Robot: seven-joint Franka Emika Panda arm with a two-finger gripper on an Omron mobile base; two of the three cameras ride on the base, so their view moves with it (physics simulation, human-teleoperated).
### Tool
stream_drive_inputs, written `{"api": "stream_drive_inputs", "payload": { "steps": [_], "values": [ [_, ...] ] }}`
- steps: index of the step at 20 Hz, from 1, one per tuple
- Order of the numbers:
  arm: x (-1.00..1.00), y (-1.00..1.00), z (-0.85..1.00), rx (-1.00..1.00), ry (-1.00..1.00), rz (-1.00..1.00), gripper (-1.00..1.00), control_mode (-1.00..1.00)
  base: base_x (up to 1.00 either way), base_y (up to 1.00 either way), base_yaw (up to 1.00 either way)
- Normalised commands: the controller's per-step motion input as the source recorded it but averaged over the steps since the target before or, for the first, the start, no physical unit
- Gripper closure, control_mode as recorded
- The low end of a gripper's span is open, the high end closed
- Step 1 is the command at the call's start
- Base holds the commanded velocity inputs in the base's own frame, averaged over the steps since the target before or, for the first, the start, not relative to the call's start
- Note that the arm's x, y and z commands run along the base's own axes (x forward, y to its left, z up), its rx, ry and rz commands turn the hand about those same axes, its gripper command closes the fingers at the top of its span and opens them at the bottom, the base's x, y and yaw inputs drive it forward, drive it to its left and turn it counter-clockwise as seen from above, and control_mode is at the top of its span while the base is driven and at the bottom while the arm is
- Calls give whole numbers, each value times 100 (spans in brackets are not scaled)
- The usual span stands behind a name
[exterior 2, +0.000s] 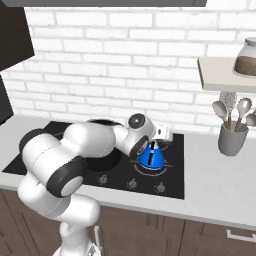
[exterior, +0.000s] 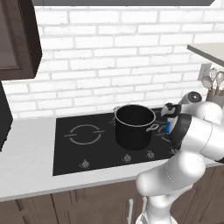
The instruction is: Pick the kettle from the counter and place it on a stove burner. Then turn the burner on.
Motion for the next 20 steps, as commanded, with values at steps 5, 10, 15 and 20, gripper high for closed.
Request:
{"api": "stream_drive_inputs", "payload": {
  "steps": [5,10,15,20],
  "values": [
    [0,0,0,0,-1,0,-100,-100,0,0,0],
    [-3,0,-2,0,-1,0,-100,-100,0,0,0],
    [-24,-7,-2,0,-2,0,-100,-100,0,0,0],
    [-48,-35,91,4,-12,0,-100,-100,0,0,0]
  ]
}}
